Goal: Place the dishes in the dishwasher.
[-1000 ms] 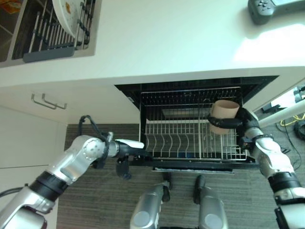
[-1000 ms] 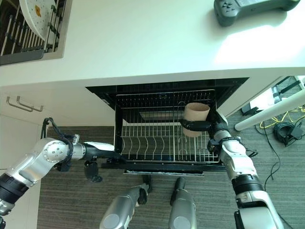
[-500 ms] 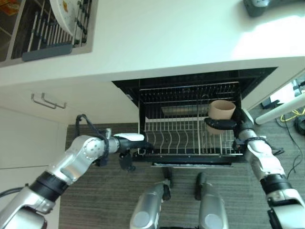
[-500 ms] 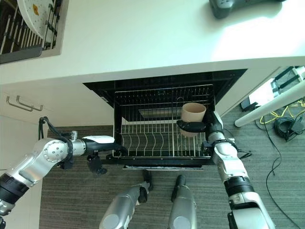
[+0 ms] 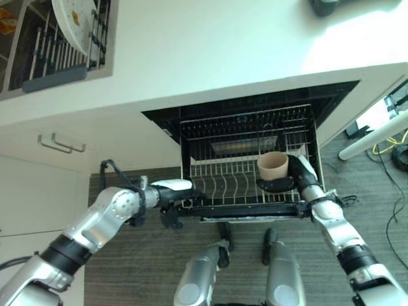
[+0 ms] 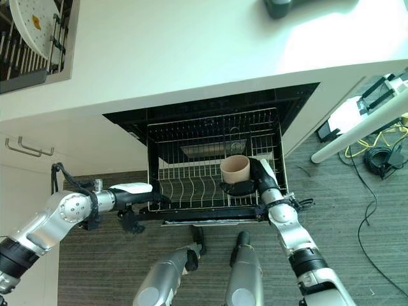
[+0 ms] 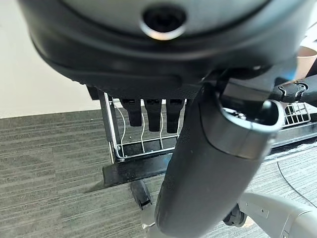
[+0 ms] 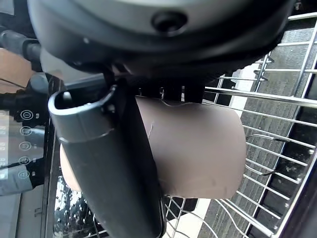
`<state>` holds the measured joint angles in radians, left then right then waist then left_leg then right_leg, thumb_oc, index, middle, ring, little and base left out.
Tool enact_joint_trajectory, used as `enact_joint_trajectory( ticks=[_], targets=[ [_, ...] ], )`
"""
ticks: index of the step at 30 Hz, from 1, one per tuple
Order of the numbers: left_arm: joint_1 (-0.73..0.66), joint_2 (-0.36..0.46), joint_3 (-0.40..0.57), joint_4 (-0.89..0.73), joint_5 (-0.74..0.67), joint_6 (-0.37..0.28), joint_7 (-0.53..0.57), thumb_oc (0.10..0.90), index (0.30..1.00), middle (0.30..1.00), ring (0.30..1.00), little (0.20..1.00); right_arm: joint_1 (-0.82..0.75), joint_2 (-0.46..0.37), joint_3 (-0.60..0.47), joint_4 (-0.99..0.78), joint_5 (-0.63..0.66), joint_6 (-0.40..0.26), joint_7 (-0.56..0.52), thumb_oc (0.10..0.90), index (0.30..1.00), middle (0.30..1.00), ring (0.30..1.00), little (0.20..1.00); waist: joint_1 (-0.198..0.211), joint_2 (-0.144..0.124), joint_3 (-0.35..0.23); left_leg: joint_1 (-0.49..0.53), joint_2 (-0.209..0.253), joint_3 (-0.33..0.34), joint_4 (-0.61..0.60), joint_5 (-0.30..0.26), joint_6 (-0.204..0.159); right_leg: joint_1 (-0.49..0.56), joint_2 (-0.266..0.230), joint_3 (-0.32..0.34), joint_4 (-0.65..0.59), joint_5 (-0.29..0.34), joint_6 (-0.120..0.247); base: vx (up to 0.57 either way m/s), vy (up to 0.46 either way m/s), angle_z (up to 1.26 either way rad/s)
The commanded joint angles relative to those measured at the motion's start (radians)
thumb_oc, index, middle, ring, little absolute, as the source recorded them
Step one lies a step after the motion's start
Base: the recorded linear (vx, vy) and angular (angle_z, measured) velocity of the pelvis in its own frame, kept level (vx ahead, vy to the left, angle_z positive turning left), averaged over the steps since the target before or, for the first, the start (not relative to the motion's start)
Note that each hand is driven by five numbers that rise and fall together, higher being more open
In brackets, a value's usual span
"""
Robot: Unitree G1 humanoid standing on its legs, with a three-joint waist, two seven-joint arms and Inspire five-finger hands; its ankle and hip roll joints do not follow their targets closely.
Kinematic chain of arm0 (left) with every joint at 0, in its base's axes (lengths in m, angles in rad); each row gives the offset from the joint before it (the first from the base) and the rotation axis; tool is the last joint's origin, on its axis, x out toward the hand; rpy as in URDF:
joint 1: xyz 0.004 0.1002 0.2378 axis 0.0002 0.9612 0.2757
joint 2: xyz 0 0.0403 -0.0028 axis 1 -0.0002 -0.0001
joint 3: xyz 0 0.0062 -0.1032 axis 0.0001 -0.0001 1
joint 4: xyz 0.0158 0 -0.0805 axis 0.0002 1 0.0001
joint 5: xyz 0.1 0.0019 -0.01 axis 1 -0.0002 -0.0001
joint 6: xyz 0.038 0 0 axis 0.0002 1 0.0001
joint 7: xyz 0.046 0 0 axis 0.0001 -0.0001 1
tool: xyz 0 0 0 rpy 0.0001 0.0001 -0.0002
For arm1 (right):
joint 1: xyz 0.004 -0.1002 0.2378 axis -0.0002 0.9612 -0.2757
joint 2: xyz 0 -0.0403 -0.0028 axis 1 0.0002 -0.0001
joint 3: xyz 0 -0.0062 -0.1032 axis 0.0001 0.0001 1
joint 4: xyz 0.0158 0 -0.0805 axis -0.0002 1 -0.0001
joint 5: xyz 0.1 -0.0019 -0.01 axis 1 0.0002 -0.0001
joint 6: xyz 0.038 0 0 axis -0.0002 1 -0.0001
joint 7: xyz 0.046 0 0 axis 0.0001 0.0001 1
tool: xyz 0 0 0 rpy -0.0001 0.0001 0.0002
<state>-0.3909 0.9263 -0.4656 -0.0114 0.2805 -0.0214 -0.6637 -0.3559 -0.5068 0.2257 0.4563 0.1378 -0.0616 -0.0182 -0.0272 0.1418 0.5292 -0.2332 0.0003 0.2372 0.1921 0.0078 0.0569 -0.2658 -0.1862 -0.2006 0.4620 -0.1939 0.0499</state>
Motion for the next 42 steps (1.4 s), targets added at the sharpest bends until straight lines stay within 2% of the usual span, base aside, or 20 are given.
enact_joint_trajectory(
  ticks=[1, 10, 11, 21, 25, 26, 27, 29, 33, 37, 42],
  targets=[
    [-0.015, -0.021, 0.087, -0.054, -0.020, -0.015, 0.023, 0.800, 0.900, 0.900, 0.900, 0.900, 0.089, -0.053, -0.012, 0.064, -0.079, 0.025, -0.033, 0.400, 0.300, 0.300, 0.300, 0.300, -0.013, 0.044, -0.009, 0.012, -0.002, -0.054, 0.108, -0.197, 0.000, 0.020, 0.034, -0.037, -0.051, -0.039, -0.011, 0.00, 0.000, 0.00],
    [-0.046, -0.018, 0.071, -0.055, -0.029, 0.005, 0.008, 0.800, 0.900, 0.900, 0.900, 0.900, 0.085, -0.051, -0.033, 0.162, -0.094, 0.018, -0.118, 0.400, 0.300, 0.300, 0.300, 0.300, -0.015, 0.041, -0.009, 0.008, 0.001, -0.047, 0.108, -0.197, 0.002, 0.015, 0.033, -0.036, -0.048, -0.038, -0.010, 0.00, -0.003, 0.00],
    [-0.051, -0.015, 0.067, -0.057, -0.031, 0.007, 0.003, 0.800, 0.900, 0.900, 0.900, 0.900, 0.084, -0.049, -0.039, 0.181, -0.092, 0.010, -0.139, 0.800, 0.900, 0.900, 0.900, 0.900, -0.014, 0.041, -0.009, 0.011, 0.001, -0.047, 0.108, -0.197, 0.003, 0.017, 0.032, -0.036, -0.047, -0.037, -0.011, 0.02, -0.028, 0.03],
    [-0.074, 0.015, 0.068, -0.089, -0.063, 0.047, -0.042, 0.800, 0.900, 0.900, 0.900, 0.900, 0.092, -0.040, -0.063, 0.151, -0.107, -0.051, -0.202, 0.800, 0.900, 0.900, 0.900, 0.900, -0.018, 0.044, -0.009, 0.012, -0.003, -0.051, 0.108, -0.198, 0.011, 0.014, 0.034, -0.027, -0.041, -0.035, -0.011, 0.01, -0.008, 0.03],
    [-0.080, 0.021, 0.065, -0.097, -0.074, 0.057, -0.048, 0.800, 0.900, 0.900, 0.900, 0.900, 0.098, -0.042, -0.074, 0.099, -0.098, -0.111, -0.242, 0.800, 0.900, 0.900, 0.900, 0.900, -0.023, 0.049, -0.009, 0.011, -0.004, -0.049, 0.108, -0.197, 0.011, 0.011, 0.032, -0.024, -0.038, -0.036, -0.011, 0.00, 0.000, 0.00],
    [-0.075, 0.022, 0.069, -0.101, -0.076, 0.060, -0.050, 0.800, 0.900, 0.900, 0.900, 0.900, 0.103, -0.045, -0.085, 0.065, -0.125, -0.158, -0.267, 0.800, 0.900, 0.900, 0.900, 0.900, -0.027, 0.052, -0.009, 0.012, -0.004, -0.049, 0.108, -0.198, 0.012, 0.011, 0.032, -0.022, -0.037, -0.038, -0.010, -0.06, 0.028, 0.00],
    [-0.072, 0.022, 0.076, -0.105, -0.076, 0.061, -0.051, 0.800, 0.900, 0.900, 0.900, 0.900, 0.104, -0.049, -0.090, 0.043, -0.139, -0.172, -0.274, 0.800, 0.900, 0.900, 0.900, 0.900, -0.029, 0.057, -0.009, -0.003, 0.002, -0.039, 0.108, -0.183, 0.017, -0.004, 0.034, -0.033, -0.038, -0.021, -0.018, -0.06, 0.051, -0.02],
    [-0.055, 0.022, 0.090, -0.104, -0.076, 0.056, -0.050, 0.800, 0.900, 0.900, 0.900, 0.900, 0.126, -0.059, -0.105, -0.034, -0.164, -0.174, -0.284, 0.800, 0.900, 0.900, 0.900, 0.900, -0.038, 0.062, -0.009, -0.005, 0.002, -0.035, 0.108, -0.184, 0.016, -0.009, 0.033, -0.027, -0.034, -0.024, -0.017, -0.03, 0.054, -0.03],
    [-0.026, 0.025, 0.113, -0.100, -0.086, 0.038, -0.046, 0.800, 0.900, 0.900, 0.900, 0.900, 0.153, -0.068, -0.128, -0.079, -0.154, -0.195, -0.288, 0.800, 0.900, 0.900, 0.900, 0.900, -0.047, 0.070, -0.009, 0.000, 0.001, -0.032, 0.108, -0.187, 0.015, -0.006, 0.032, -0.024, -0.037, -0.027, -0.018, 0.00, 0.048, -0.01],
    [-0.010, 0.022, 0.121, -0.097, -0.085, 0.033, -0.044, 0.800, 0.900, 0.900, 0.900, 0.900, 0.167, -0.073, -0.147, -0.108, -0.158, -0.255, -0.291, 0.800, 0.900, 0.900, 0.900, 0.900, -0.055, 0.078, -0.009, 0.004, 0.000, -0.029, 0.108, -0.189, 0.016, -0.006, 0.030, -0.020, -0.035, -0.031, -0.018, 0.01, 0.035, -0.03],
    [0.008, 0.023, 0.134, -0.092, -0.088, 0.020, -0.042, 0.800, 0.900, 0.900, 0.900, 0.900, 0.182, -0.080, -0.152, -0.155, -0.151, -0.242, -0.277, 0.800, 0.900, 0.900, 0.900, 0.900, -0.061, 0.082, -0.009, 0.003, -0.001, -0.027, 0.108, -0.190, 0.014, -0.010, 0.029, -0.016, -0.032, -0.035, -0.017, 0.00, 0.007, -0.04]
  ],
)
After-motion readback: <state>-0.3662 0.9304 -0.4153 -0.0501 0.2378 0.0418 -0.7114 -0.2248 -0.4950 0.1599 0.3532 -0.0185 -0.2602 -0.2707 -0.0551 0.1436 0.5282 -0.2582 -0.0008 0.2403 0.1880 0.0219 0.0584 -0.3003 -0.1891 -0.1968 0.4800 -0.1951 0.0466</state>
